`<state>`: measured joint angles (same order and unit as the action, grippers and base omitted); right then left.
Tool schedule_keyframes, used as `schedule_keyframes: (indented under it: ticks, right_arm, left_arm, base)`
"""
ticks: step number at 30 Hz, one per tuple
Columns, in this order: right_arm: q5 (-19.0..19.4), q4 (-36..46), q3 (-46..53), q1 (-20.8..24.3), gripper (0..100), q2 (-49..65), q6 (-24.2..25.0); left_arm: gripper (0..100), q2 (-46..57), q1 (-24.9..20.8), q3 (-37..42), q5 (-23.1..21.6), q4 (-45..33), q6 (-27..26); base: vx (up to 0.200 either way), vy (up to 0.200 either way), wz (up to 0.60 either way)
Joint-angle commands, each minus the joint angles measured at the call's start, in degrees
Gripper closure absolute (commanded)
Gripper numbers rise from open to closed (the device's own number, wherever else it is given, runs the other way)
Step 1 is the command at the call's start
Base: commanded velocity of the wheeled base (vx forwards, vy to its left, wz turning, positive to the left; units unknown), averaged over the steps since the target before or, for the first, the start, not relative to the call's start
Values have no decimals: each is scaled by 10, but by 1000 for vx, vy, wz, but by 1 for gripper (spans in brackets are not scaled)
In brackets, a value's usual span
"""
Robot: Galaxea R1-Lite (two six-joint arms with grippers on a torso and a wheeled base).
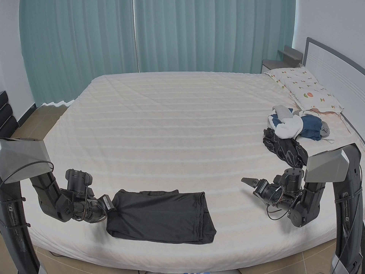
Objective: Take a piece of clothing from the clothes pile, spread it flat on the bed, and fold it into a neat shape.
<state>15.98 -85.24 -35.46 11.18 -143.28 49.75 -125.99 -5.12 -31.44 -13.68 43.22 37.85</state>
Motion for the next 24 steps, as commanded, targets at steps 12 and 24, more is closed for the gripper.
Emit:
schedule_keyframes:
  ticks: [12,24]
  right_arm:
    - [-1,0,1,2,0,-1,-1]
    - [-2,0,2,3,0,-1,-2]
  left_arm:
    - [0,4,-5,-11,1,12,4]
    - [0,-36,-8,-93,1,20,16]
  base:
    - [0,0,0]
    - [0,0,0]
